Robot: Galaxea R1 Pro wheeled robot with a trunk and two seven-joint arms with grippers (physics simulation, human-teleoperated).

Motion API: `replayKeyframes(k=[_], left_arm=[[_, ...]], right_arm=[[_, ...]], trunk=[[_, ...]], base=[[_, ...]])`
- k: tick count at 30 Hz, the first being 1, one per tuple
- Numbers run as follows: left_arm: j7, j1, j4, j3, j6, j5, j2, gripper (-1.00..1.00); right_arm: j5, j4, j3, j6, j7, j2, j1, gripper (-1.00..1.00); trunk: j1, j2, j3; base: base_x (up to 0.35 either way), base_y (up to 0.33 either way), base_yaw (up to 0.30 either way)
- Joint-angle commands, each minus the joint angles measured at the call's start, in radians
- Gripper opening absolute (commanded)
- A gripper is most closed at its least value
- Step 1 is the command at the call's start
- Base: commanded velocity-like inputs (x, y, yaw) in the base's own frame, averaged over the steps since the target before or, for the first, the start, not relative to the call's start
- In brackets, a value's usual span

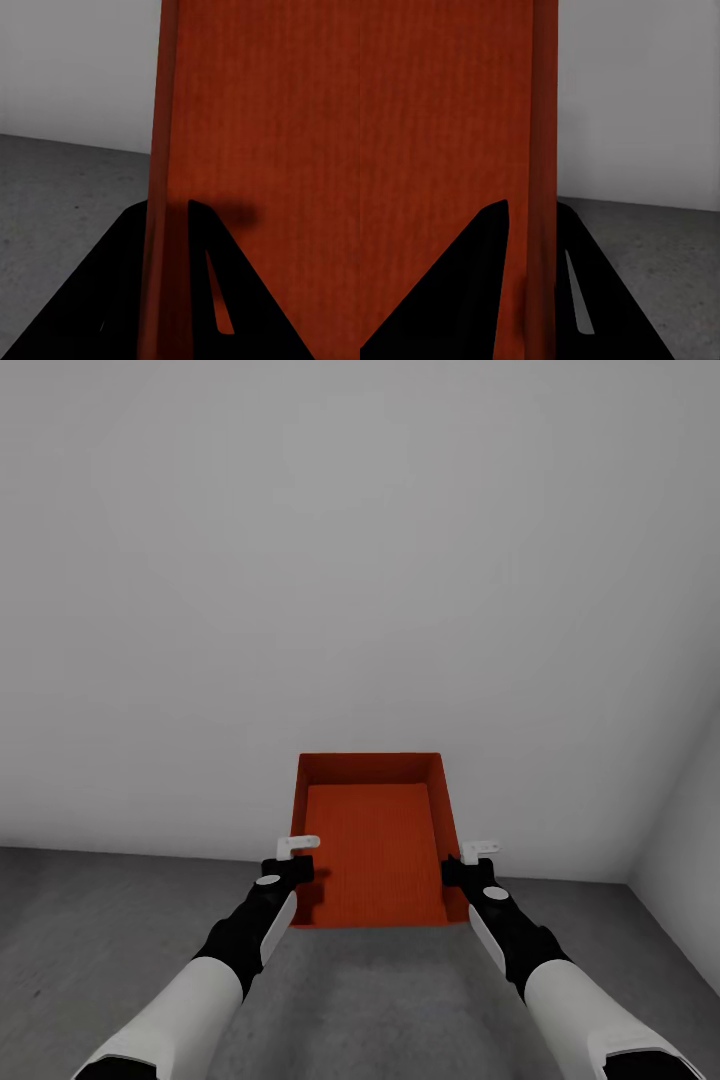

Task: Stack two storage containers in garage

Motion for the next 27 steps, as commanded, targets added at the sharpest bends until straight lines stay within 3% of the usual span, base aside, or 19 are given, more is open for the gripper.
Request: replayKeyframes(k=[1, 27], left_arm=[[0.008, -0.001, -0.061, -0.003, 0.005, 0.011, 0.000, -1.00], [0.008, -0.001, -0.061, -0.003, 0.005, 0.011, 0.000, -1.00]], right_arm=[[0.001, 0.001, -0.002, 0.002, -0.006, -0.001, 0.000, -1.00], [0.001, 0.001, -0.002, 0.003, -0.006, 0.000, 0.000, -1.00]], trunk=[[0.004, -0.008, -0.004], [0.104, -0.190, -0.086]], base=[[0.000, 0.000, 0.000], [0.000, 0.000, 0.000]])
